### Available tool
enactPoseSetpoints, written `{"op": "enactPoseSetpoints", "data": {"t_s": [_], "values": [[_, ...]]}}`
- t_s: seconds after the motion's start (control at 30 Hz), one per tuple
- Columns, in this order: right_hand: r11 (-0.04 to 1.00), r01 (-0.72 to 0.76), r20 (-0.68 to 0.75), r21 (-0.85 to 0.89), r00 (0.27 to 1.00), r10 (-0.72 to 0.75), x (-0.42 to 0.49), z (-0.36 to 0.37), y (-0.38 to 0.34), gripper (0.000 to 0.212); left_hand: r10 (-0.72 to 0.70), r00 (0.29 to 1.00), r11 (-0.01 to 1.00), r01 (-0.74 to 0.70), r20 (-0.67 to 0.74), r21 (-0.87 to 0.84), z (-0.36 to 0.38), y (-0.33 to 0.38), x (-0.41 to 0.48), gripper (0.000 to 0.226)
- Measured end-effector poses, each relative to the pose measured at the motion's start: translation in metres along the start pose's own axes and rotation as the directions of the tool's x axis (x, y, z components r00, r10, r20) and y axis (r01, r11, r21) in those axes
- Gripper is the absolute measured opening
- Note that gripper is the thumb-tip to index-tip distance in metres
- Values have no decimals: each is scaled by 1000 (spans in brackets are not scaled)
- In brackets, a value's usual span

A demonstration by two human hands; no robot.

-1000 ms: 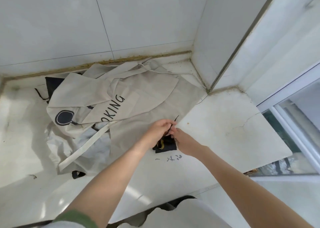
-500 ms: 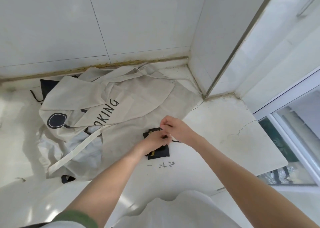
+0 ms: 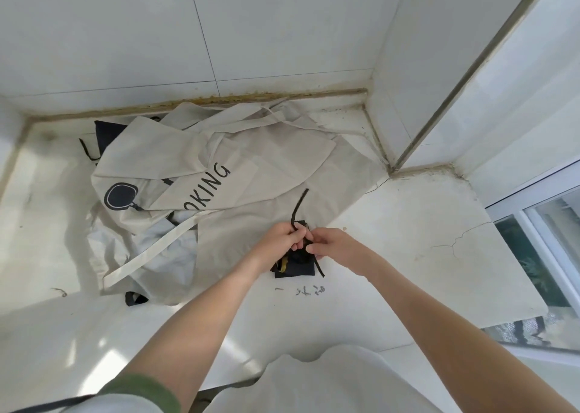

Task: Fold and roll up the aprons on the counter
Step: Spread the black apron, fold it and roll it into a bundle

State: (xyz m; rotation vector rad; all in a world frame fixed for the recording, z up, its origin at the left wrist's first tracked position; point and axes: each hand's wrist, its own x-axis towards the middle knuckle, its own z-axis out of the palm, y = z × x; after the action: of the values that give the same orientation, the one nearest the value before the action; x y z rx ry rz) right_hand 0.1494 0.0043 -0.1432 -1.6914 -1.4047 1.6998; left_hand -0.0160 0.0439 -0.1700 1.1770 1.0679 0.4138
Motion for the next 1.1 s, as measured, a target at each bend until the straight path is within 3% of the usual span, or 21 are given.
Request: {"op": "enactPoseSetpoints", "data": {"t_s": [0.3,0.47,0.63,0.7,0.8,1.0,1.1], "values": [[982,-56,-144,-180,989,30,7,12,-5,22,21,999,999,-19,48,-41,-2,-3,-3,27],[965,-85,-144,249,982,124,7,14,-3,17,45,999,985,-49,-25,-167,2,-14,-6,32],[890,17,-271,456,955,121,4,13,8,15,45,999,989,-48,-25,-141,1,-16,-4,39],[814,99,-288,572,954,86,4,17,8,15,26,999,984,-33,-43,-175,2,-15,-5,42],[595,188,-276,781,959,60,6,20,7,17,32,997,977,-46,-69,-210,2,-14,-8,44],[401,242,-303,884,948,96,11,22,8,24,31,987,983,-58,-156,-176,1,-17,-15,44],[431,219,-303,875,943,137,10,16,17,24,28,974,996,-46,-223,-77,-6,-24,-18,45]]}}
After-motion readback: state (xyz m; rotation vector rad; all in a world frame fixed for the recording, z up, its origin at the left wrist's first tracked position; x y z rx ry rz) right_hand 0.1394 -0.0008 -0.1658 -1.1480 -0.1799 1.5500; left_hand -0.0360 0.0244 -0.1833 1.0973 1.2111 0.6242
